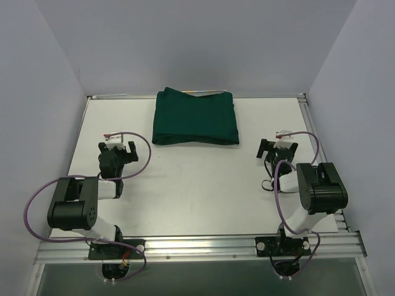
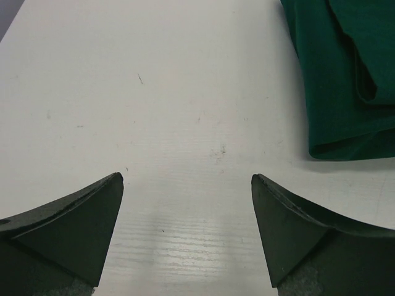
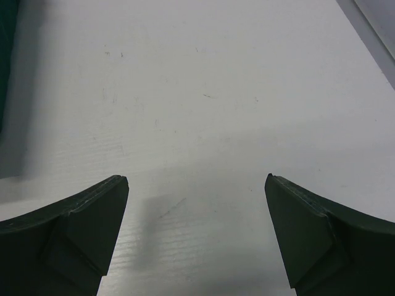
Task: Open and lay out the surgical kit
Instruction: Move the surgical kit at the center of the board.
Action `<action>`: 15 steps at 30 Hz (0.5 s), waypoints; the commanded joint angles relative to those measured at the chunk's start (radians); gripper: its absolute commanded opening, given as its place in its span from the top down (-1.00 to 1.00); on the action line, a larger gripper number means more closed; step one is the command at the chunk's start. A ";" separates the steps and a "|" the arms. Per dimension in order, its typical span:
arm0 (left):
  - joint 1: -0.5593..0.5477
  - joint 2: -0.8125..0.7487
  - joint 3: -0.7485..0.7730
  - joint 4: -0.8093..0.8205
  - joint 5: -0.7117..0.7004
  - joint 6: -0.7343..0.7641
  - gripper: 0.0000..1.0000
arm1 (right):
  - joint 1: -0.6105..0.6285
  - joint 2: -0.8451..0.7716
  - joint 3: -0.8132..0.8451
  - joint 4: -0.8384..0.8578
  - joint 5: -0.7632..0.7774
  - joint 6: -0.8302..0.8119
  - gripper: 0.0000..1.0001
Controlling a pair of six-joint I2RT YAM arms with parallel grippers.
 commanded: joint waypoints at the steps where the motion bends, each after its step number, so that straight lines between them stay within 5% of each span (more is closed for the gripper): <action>1: 0.004 -0.011 0.027 0.037 -0.010 0.032 -0.87 | 0.007 -0.029 0.011 0.133 0.031 -0.017 -0.99; 11: 0.005 -0.010 0.031 0.032 -0.010 0.034 -0.87 | 0.007 -0.029 0.010 0.136 0.027 -0.017 -0.99; 15: 0.006 -0.011 0.029 0.035 -0.011 0.032 -0.88 | 0.030 -0.143 -0.033 0.145 0.144 -0.015 -0.99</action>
